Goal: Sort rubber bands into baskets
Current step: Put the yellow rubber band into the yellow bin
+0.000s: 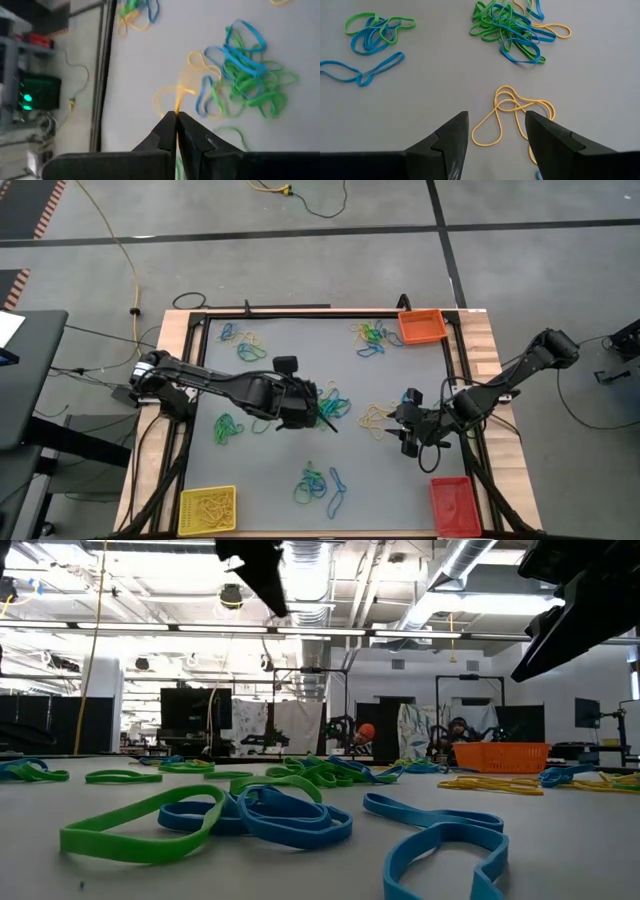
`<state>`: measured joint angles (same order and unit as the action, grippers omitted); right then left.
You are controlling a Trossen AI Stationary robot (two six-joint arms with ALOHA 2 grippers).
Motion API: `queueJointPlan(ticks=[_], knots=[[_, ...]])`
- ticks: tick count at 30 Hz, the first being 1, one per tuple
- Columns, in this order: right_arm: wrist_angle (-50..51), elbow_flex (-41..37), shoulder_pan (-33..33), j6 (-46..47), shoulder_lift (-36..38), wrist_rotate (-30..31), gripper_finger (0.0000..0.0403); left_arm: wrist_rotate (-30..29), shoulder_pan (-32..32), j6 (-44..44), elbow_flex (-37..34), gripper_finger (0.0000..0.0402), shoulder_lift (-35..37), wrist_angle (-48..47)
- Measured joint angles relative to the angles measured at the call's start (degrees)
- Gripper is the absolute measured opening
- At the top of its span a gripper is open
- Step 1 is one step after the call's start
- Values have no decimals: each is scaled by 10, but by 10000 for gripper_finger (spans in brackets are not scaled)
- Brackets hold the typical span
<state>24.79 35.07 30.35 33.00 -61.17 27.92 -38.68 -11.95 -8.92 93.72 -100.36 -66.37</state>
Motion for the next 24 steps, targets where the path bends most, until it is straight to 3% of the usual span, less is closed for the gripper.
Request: queueJointPlan(ticks=[4, 7, 14, 24], knots=[[0, 0, 0, 0, 0, 0, 224, -47, -14, -62, 13, 0, 2, -91], [0, 0, 0, 0, 0, 0, 224, -30, -33, -89, 24, 0, 6, -140], [0, 0, 0, 0, 0, 0, 224, 105, -122, -120, 33, 0, 5, -206], [0, 0, 0, 0, 0, 0, 224, 277, -277, -264, 33, 0, 8, -237]])
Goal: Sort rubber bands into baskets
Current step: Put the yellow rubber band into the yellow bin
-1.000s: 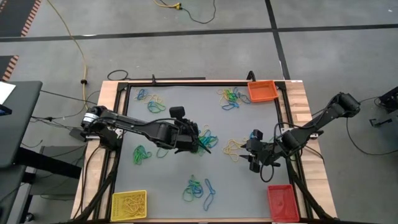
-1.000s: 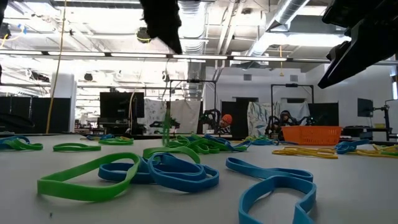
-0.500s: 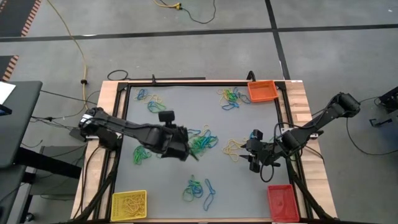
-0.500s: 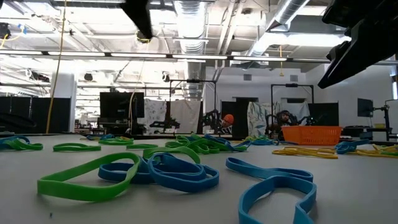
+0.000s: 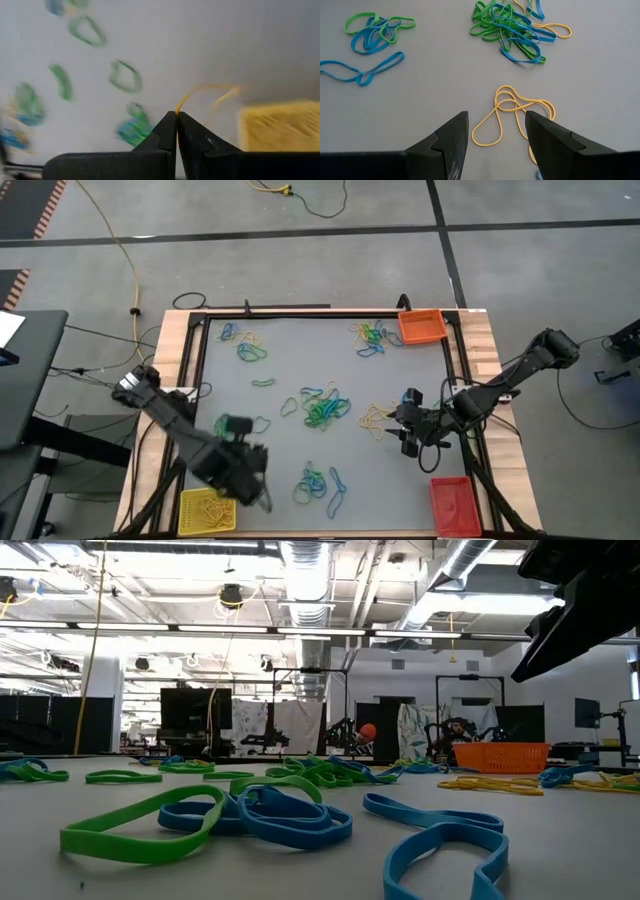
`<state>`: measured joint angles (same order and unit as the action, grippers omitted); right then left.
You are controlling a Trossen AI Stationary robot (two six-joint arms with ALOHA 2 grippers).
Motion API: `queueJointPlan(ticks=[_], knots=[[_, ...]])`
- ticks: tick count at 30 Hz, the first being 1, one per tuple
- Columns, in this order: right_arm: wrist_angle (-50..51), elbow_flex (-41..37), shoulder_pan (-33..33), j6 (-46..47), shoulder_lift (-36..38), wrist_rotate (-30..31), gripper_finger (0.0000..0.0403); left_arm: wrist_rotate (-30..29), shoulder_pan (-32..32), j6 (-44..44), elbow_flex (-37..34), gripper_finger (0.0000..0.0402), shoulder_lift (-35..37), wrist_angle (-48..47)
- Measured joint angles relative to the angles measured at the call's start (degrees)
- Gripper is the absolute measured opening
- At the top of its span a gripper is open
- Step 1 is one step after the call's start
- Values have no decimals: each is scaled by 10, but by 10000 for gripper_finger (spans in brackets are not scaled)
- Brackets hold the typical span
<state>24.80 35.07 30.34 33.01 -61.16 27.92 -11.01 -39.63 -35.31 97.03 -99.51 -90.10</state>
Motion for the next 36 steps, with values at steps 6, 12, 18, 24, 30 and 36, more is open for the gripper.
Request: queueJointPlan(ticks=[6, 12, 18, 24, 30, 36], knots=[[0, 0, 0, 0, 0, 0, 224, 55, -79, -118, 0, 0, 2, 0], [0, 0, 0, 0, 0, 0, 224, 93, -142, -231, 0, 0, 2, 1], [0, 0, 0, 0, 0, 0, 224, 93, -185, -307, 0, 0, 2, 1], [0, 0, 0, 0, 0, 0, 224, 69, -206, -351, 0, 0, 2, 1], [0, 0, 0, 0, 0, 0, 224, 44, -214, -359, 0, 0, 2, 18], [0, 0, 0, 0, 0, 0, 224, 31, -215, -359, -9, 0, 2, 35]])
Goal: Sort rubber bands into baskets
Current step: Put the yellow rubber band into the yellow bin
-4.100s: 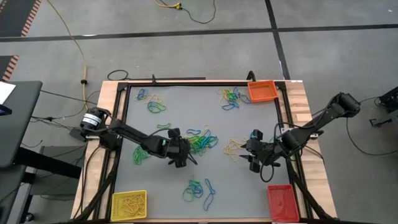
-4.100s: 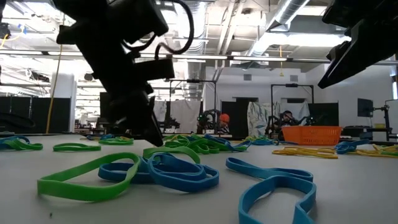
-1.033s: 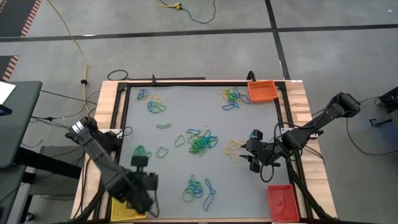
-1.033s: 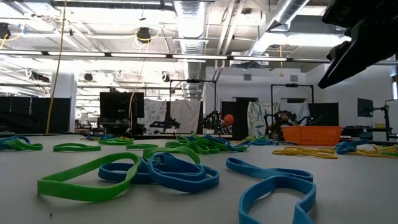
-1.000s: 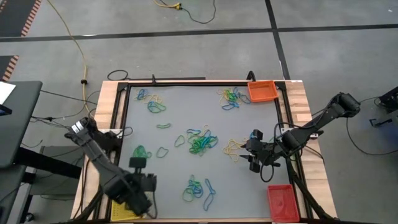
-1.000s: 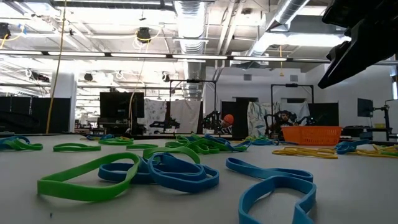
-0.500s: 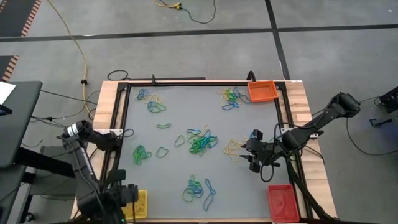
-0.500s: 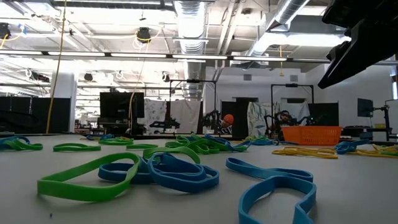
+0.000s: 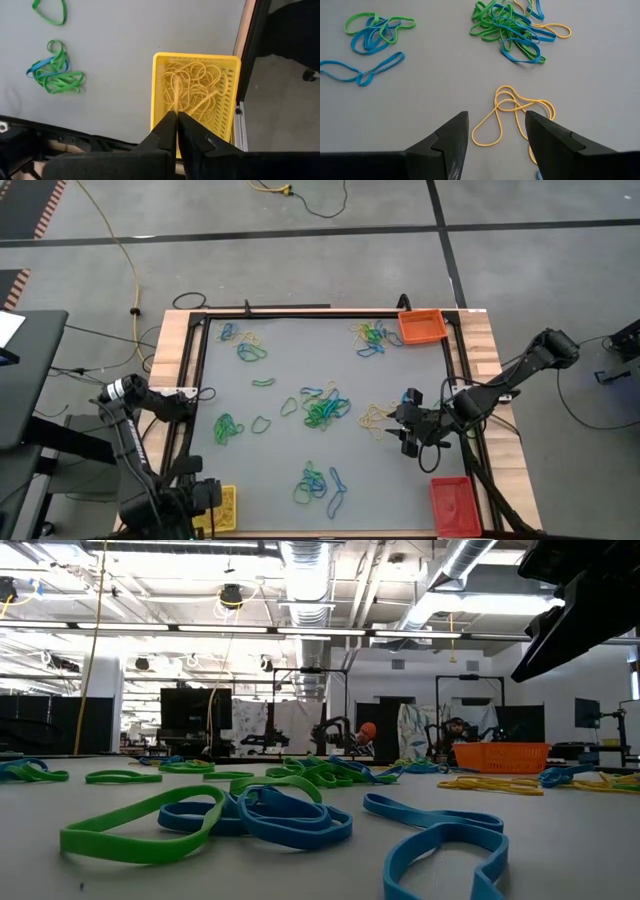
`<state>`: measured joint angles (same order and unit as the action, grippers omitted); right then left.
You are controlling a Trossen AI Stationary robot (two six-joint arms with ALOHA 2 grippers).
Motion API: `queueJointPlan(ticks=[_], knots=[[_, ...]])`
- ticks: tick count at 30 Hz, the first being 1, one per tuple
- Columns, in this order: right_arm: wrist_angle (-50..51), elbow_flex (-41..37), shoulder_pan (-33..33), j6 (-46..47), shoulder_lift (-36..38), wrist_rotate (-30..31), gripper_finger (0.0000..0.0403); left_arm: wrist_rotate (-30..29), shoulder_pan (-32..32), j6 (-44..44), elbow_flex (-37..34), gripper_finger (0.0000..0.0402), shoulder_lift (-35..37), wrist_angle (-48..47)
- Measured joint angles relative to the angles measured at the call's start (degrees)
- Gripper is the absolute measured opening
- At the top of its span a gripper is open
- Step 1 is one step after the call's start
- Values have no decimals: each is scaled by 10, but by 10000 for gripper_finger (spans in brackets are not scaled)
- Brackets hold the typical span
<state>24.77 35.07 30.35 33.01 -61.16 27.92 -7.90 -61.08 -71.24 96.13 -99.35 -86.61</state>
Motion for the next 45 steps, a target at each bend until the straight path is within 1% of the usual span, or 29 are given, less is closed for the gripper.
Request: queueJointPlan(ticks=[3, 11, 16, 22, 26, 28, 32, 35, 36, 38, 39, 41, 43, 45], knots=[[0, 0, 0, 0, 0, 0, 224, 7, 0, 0, -20, 0, 0, 18], [0, 0, 0, 0, 0, 0, 224, 70, -1, -13, -82, 0, -1, 52], [0, 0, 0, 0, 0, 0, 224, 82, -1, -22, -104, 10, -1, 86], [0, 0, 0, 0, 0, 0, 224, 82, -1, -34, -110, 44, -1, 124], [0, 0, 0, 0, 0, 0, 224, 80, -1, -35, -110, 78, -1, 143], [0, 0, 0, 0, 0, 0, 224, 69, -1, -35, -110, 96, -1, 141], [0, 0, 0, 0, 0, 0, 224, 23, 4, -10, -110, 127, -1, 128], [0, 0, 0, 0, 0, 0, 224, -37, 18, 13, -110, 141, -1, 93], [0, 0, 0, 0, 0, 0, 224, -70, 24, 20, -110, 144, -1, 78], [0, 0, 0, 0, 0, 0, 224, -159, 38, 40, -110, 147, -1, 55], [0, 0, 0, 0, 0, 0, 224, -208, 47, 53, -110, 148, -1, 53], [0, 0, 0, 0, 0, 0, 224, -288, 72, 90, -110, 148, -1, 53], [0, 0, 0, 0, 0, 0, 224, -338, 107, 139, -110, 149, -1, 59], [0, 0, 0, 0, 0, 0, 224, -365, 151, 189, -110, 149, -1, 73]])
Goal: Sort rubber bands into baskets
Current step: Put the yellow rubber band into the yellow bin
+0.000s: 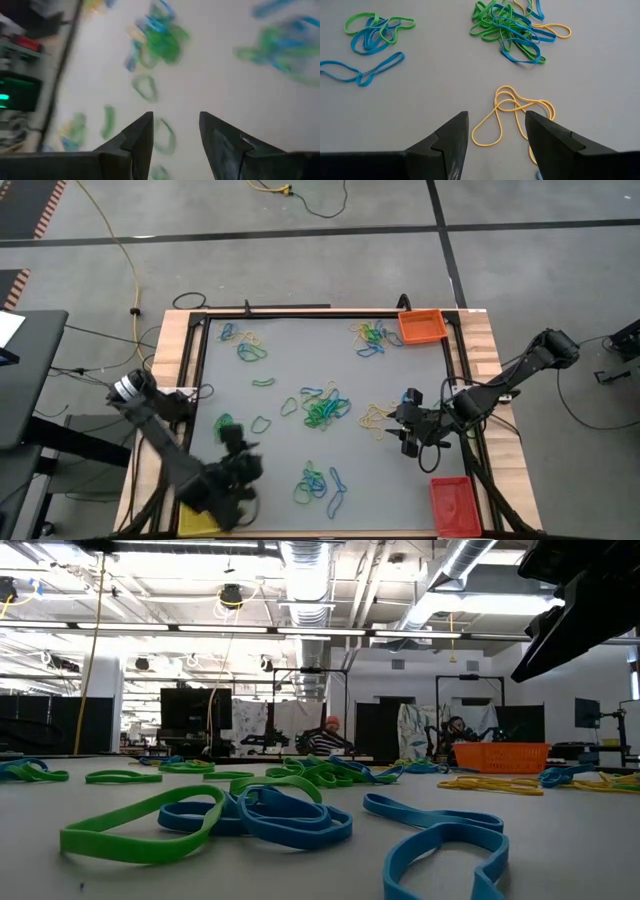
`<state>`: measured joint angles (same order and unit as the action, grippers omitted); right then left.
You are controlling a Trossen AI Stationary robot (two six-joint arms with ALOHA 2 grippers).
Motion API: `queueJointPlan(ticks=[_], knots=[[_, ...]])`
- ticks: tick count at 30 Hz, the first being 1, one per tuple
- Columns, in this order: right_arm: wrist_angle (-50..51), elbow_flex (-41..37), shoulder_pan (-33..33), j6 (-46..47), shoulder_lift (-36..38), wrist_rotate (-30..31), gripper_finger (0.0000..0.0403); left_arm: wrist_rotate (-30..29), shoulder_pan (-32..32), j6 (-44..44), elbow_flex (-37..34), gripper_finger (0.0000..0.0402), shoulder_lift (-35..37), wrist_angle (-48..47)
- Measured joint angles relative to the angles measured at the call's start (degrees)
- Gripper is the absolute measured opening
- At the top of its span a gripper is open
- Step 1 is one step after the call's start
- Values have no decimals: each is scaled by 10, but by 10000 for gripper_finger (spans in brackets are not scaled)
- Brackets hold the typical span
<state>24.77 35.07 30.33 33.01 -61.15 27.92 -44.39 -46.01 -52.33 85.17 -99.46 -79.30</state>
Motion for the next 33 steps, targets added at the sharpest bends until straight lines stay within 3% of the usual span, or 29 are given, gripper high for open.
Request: queueJointPlan(ticks=[5, 10, 18, 28, 33], knots=[[0, 0, 0, 0, 0, 0, 224, -47, 133, 107, 0, 149, 0, 56], [0, 0, 0, 0, 0, 0, 224, -44, 276, 243, 0, 149, 0, 148], [0, 0, 0, 0, 0, 0, 224, 111, 495, 423, 0, 149, 0, 289], [0, 0, 0, 0, 0, 0, 224, 275, 725, 477, -14, 148, 0, 287], [0, 0, 0, 0, 0, 0, 224, 292, 803, 499, -72, 148, 0, 302]])
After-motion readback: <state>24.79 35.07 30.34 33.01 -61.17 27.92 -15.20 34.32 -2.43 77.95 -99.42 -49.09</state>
